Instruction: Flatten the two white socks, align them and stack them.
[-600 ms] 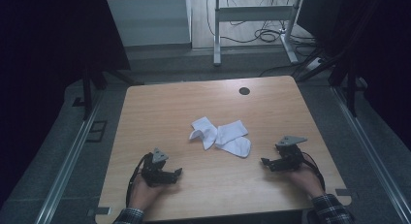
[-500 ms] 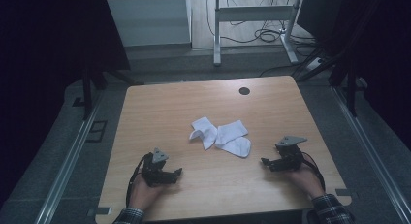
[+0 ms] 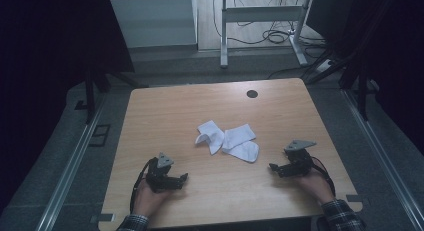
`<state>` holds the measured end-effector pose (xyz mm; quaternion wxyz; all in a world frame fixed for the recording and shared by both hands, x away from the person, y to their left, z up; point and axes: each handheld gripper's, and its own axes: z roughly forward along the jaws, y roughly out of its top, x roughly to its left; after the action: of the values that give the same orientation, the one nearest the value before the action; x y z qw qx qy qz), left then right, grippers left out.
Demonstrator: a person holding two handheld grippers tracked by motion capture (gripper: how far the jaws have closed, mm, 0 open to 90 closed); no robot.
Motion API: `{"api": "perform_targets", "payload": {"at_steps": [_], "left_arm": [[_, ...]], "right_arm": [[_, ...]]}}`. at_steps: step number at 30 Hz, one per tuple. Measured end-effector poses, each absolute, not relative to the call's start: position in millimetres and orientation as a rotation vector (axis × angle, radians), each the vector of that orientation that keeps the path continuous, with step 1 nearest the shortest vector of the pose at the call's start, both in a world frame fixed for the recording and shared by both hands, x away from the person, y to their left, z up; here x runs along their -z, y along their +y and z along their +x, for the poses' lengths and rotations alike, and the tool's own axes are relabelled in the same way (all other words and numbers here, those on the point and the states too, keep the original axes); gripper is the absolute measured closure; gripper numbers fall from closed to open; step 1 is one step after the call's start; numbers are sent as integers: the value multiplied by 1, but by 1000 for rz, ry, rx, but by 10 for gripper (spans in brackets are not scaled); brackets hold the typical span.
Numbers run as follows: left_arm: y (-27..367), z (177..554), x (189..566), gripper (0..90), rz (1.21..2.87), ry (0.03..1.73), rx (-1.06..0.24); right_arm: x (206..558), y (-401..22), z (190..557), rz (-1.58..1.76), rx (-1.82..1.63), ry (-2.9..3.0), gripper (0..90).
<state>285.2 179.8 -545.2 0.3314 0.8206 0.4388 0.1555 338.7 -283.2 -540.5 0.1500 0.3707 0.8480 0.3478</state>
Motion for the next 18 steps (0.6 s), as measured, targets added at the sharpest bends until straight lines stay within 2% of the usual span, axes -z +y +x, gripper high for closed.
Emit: {"api": "perform_targets", "payload": {"at_steps": [12,18], "left_arm": [[180,285,545,97,2145,1147,-406],[180,285,545,97,2145,1147,-406]], "right_arm": [[539,-282,339,1063,-978,2457,99],[537,-282,339,1069,-971,2465,144]]}}
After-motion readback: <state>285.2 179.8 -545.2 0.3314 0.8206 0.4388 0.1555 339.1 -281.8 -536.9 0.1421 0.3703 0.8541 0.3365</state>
